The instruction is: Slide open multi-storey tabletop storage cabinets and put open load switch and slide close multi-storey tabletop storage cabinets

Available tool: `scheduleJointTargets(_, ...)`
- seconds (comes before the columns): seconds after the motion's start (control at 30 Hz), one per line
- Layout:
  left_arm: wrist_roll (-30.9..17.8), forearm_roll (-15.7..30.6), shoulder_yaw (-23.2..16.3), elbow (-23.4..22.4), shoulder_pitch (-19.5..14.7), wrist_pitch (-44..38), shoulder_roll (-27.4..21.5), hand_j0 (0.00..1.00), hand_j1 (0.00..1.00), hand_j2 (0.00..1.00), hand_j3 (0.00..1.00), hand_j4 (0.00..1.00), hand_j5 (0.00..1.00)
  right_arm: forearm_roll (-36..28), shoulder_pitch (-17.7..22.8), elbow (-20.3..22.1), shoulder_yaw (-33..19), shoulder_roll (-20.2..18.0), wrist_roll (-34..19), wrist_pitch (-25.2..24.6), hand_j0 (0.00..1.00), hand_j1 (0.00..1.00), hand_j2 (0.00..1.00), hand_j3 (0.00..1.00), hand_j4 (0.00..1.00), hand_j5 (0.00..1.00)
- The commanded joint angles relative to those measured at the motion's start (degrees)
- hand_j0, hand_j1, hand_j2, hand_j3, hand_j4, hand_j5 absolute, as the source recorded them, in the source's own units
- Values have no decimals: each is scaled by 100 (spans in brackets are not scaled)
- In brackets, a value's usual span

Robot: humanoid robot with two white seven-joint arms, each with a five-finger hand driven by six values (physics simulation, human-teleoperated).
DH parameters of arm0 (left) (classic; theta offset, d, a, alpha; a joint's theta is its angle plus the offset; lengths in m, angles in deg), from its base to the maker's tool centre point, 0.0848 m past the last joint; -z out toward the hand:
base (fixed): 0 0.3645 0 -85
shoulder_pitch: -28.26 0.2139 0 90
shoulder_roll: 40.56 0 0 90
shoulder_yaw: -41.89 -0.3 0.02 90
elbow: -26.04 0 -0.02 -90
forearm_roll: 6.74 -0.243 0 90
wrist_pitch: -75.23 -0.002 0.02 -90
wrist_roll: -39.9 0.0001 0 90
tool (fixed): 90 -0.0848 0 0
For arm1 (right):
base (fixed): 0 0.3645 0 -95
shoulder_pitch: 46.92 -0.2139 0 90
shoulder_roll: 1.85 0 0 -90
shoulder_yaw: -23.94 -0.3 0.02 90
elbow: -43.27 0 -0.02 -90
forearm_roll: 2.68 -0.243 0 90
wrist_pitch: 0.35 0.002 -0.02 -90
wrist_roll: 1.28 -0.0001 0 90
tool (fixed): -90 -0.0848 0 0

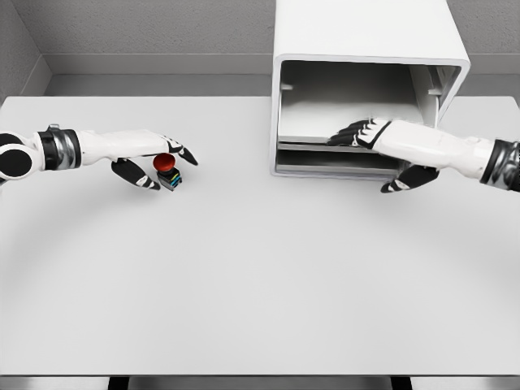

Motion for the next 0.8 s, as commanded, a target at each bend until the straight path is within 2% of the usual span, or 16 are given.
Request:
scheduleJointTargets(0.0,-4,37,10,-8,0,-8,4,70,70,70,70,70,70,-46,0,80,-9,-97,8,-10,100,100,100,100,100,100)
scheduleJointTargets(0.27,-13,28,1,-25,9,-8,-5,66,66,66,66,66,66,-46,299,634,-61,-361,69,-10,100,100,100,100,100,100)
scheduleJointTargets(0.43,-13,-25,10,-34,9,-8,-14,57,57,57,57,57,57,-46,448,933,-193,-502,69,-10,100,100,100,100,100,100)
scheduleJointTargets(0.63,-39,-51,18,-113,9,-8,4,49,49,49,49,49,49,-240,554,986,-202,-801,148,-10,100,100,100,100,100,100)
scheduleJointTargets(0.77,-39,-51,36,-113,0,-8,4,48,48,48,48,48,48,-249,650,1056,-202,-950,157,-10,100,100,100,100,100,100)
